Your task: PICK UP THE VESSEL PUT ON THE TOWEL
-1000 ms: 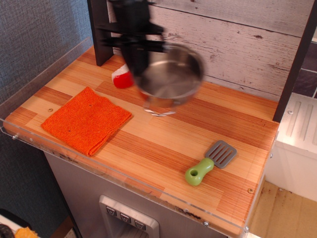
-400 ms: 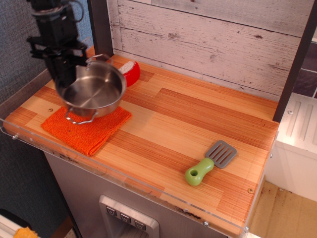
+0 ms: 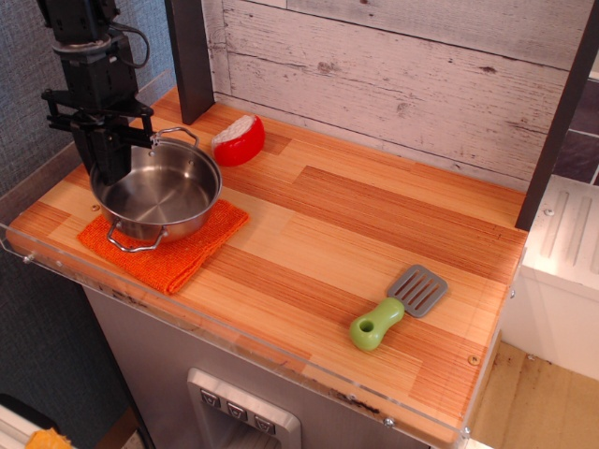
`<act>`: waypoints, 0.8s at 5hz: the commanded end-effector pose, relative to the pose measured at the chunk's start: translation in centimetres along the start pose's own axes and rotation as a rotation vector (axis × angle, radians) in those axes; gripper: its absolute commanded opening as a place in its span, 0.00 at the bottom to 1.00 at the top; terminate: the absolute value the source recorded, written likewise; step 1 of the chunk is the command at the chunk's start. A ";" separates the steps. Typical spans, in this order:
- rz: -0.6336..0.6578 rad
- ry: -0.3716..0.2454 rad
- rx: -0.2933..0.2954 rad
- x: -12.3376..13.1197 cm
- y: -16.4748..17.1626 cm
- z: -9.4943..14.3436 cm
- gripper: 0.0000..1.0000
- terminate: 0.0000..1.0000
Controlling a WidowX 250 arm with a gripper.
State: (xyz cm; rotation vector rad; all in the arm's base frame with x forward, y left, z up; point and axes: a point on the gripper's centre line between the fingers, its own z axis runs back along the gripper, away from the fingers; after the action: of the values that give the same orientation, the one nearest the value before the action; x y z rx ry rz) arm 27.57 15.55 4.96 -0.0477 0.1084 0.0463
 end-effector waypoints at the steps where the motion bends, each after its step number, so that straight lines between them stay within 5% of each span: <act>1: -0.020 -0.014 0.003 -0.8 0.1 1.7 1.00 0.00; 3: -0.031 -0.070 0.013 -0.6 -0.8 4.0 1.00 0.00; 4: -0.024 -0.188 0.119 -1.0 -3.2 8.1 1.00 0.00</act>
State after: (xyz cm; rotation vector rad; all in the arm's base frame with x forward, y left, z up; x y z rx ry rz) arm 27.85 12.48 11.56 0.0469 -0.0387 0.0196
